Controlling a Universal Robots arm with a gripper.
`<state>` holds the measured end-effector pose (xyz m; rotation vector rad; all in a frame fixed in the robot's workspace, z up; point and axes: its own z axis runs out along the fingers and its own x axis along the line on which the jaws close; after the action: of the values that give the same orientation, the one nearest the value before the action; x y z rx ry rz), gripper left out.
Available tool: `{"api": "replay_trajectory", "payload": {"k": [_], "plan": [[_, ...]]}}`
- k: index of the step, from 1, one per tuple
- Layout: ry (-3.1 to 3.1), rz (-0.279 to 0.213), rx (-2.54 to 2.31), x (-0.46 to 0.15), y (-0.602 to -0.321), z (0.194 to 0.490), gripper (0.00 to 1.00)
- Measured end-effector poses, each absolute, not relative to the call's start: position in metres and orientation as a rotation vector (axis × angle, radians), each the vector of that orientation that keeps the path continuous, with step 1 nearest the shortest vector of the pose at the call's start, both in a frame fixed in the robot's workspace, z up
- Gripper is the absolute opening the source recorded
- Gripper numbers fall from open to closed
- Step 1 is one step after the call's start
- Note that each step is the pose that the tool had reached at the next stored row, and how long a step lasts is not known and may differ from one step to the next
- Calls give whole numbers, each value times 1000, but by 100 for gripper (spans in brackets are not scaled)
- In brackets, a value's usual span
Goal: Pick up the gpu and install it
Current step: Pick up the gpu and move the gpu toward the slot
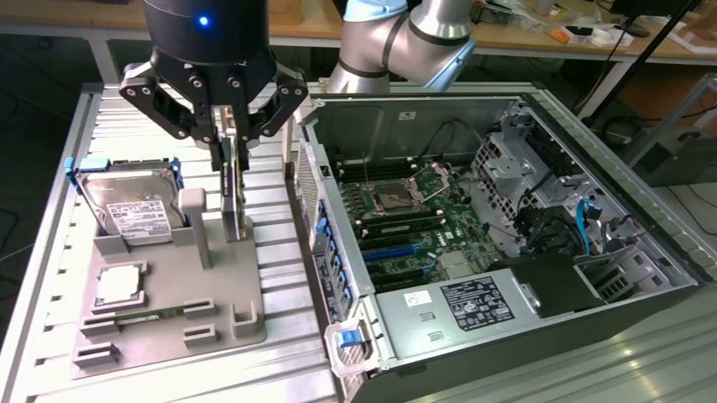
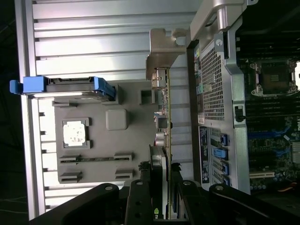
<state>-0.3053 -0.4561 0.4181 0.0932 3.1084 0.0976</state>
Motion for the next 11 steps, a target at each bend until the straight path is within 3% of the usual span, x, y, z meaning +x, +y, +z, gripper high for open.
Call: {"api": "replay_trajectory", "payload": {"k": [11], "plan": [[3108,98,93,-305,-456,423,27]]}}
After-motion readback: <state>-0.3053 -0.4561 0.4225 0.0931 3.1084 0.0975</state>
